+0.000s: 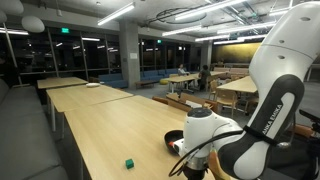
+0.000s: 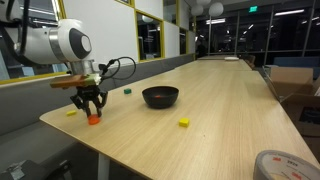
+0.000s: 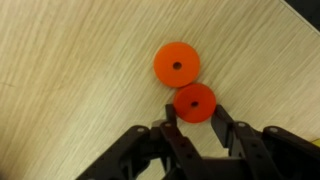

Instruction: Put the rings inside the black bowl

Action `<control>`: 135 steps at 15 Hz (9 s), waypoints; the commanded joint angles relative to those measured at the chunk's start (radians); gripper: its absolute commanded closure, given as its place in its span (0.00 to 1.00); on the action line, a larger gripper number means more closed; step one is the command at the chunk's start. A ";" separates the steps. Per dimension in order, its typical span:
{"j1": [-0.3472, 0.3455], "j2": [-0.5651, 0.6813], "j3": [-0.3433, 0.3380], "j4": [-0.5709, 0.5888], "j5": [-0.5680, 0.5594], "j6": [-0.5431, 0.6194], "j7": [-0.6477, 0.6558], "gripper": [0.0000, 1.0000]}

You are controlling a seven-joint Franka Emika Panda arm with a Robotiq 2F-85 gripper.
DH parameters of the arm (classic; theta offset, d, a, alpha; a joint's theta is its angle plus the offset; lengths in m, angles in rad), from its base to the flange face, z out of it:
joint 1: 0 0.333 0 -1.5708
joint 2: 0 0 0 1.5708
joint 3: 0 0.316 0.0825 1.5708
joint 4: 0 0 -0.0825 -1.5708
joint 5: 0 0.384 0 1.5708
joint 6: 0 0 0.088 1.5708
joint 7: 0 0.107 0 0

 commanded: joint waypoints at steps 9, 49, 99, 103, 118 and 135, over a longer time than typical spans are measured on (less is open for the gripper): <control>-0.116 -0.136 -0.116 0.054 -0.130 -0.026 -0.004 0.84; -0.086 -0.172 -0.013 0.011 0.208 -0.275 -0.279 0.00; -0.054 -0.057 -0.015 -0.135 -0.126 0.119 0.366 0.26; -0.055 -0.069 -0.018 -0.145 -0.133 0.124 0.373 0.56; -0.082 -0.090 -0.044 -0.145 -0.098 0.101 0.305 0.81; -0.164 -0.100 -0.154 -0.126 -0.122 0.082 0.297 0.81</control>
